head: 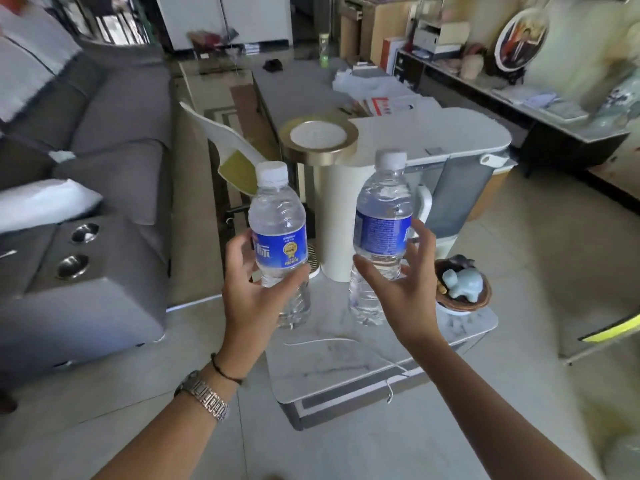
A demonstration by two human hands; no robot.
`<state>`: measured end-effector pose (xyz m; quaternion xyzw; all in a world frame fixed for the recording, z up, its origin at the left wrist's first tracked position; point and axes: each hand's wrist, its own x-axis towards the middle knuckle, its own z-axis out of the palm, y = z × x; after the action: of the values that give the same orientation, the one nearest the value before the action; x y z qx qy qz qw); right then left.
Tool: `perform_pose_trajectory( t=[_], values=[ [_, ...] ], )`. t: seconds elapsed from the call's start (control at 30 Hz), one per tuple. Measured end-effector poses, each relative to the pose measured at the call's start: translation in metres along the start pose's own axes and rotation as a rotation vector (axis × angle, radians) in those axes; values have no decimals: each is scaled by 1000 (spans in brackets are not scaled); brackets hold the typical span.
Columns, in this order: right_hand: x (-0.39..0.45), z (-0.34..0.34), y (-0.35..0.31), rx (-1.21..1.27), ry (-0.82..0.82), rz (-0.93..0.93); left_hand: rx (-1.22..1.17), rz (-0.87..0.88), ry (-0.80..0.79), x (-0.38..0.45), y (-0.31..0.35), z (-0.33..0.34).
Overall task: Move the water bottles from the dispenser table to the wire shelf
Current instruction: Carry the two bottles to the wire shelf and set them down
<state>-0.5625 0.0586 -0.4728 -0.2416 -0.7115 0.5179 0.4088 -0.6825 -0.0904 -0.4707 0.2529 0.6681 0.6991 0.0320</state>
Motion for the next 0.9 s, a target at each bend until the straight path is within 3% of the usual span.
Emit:
perform_pose_trajectory(
  t=[0.2,0.43,0.67,0.9],
  values=[
    [19,-5,-107,100,-89,-113,-103,-39,153,8,94,-24],
    [34,20,-216,185,-206,-242,-12,80,225,25,201,-75],
    [42,88,-299,306,-305,-338,73,196,375,43,270,-144],
    [42,201,-362,410,-426,-375,218,348,638,67,303,-246]
  ],
)
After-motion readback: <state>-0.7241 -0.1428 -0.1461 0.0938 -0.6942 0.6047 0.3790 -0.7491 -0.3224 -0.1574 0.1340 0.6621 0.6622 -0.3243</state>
